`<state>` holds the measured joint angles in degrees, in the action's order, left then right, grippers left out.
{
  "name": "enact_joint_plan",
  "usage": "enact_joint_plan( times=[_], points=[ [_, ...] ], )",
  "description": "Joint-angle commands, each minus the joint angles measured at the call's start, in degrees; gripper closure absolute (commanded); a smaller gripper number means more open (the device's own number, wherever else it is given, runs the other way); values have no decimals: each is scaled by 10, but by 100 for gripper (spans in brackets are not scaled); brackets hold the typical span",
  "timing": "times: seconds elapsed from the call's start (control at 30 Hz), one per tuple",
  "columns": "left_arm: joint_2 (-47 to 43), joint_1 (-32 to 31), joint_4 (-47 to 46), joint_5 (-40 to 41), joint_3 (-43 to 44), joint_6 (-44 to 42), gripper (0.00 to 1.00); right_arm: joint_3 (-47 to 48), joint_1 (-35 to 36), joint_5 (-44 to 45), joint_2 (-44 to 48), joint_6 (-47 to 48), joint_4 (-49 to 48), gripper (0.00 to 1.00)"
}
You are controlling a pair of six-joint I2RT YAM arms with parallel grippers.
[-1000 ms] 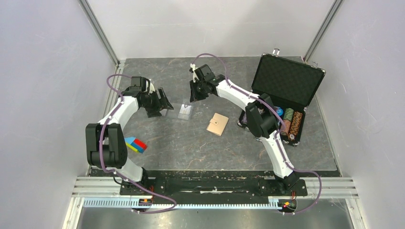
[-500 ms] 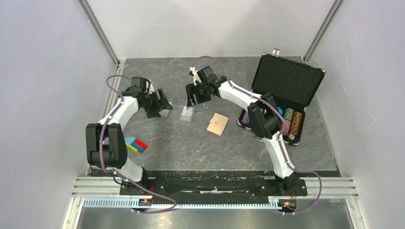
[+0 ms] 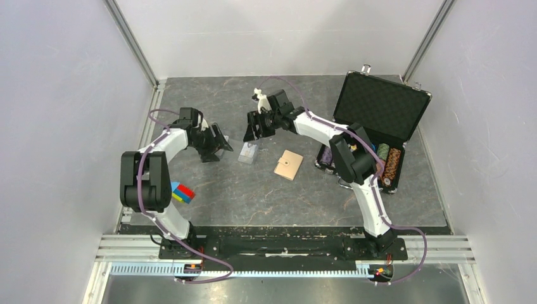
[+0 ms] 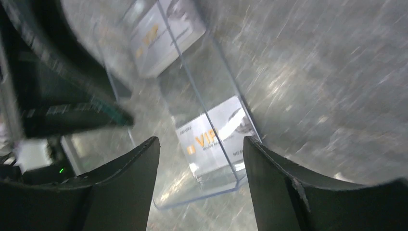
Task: Put the credit cards into the card holder
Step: Adjust the storage box at the center of the board.
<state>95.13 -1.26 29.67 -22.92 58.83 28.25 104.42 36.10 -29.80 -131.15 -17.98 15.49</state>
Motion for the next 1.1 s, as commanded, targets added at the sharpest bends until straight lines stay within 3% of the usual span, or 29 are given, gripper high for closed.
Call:
enact_joint_plan(
  times=[0.0, 0.27, 0.37, 0.5, 0.6, 0.8, 1.07],
  points=[
    [53, -3, -58, -12, 40, 23, 25, -77, 22, -110, 53, -24, -17, 35],
    [117, -32, -71, -57, 122, 29, 26, -184, 65, -204, 101, -142, -180, 38],
    [116, -41, -56, -42, 135, 26, 24, -187, 79, -216, 93, -192, -243, 37],
    [106, -41, 1, 16, 149, -2, 21, -172, 79, -209, 89, -199, -242, 34],
    [82, -41, 34, 54, 151, -24, 19, -157, 70, -183, 99, -166, -187, 32],
    [2, -41, 83, 131, 123, -52, 18, -91, 47, -40, 122, 10, 39, 24],
    [-96, -42, 131, 183, 57, -87, 18, -42, 14, 104, 129, 106, 98, 19]
  ],
)
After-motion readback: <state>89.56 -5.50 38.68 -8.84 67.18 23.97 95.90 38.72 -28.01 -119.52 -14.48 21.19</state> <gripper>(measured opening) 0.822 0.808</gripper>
